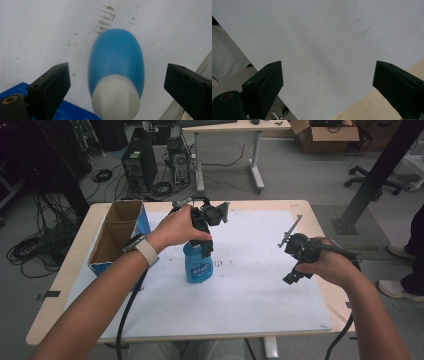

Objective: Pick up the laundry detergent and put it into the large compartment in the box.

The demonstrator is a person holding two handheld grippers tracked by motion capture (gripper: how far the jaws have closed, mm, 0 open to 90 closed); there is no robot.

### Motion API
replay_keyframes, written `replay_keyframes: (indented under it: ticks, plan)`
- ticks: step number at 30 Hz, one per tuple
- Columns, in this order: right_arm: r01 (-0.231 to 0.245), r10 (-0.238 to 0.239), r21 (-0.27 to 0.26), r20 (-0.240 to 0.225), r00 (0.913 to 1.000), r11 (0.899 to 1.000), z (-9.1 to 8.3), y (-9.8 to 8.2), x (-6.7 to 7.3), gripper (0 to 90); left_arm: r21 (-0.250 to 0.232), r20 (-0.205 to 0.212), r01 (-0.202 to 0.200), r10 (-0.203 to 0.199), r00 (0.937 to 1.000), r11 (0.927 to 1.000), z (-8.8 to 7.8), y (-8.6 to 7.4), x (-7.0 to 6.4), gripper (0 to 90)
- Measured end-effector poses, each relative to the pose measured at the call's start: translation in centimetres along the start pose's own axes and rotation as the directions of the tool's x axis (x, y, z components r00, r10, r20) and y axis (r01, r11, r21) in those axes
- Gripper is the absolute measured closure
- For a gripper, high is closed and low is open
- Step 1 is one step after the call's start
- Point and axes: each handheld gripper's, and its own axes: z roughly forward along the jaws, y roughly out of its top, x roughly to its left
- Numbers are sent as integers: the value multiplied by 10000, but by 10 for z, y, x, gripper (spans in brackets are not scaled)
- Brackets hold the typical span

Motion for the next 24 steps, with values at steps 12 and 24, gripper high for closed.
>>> replay_keyframes:
  ticks: [12, 24]
  plan:
    - [-12, 12, -8, 5, 10000, 10000, -1, -2, 0, 94, -16, 20, -70, 70, 10000, 10000, 10, 2, -3, 83]
    - [-55, 55, 7, 0, 10000, 10000, 0, -5, 0, 94, 22, -10, -101, 101, 9999, 9999, 12, 1, -2, 144]
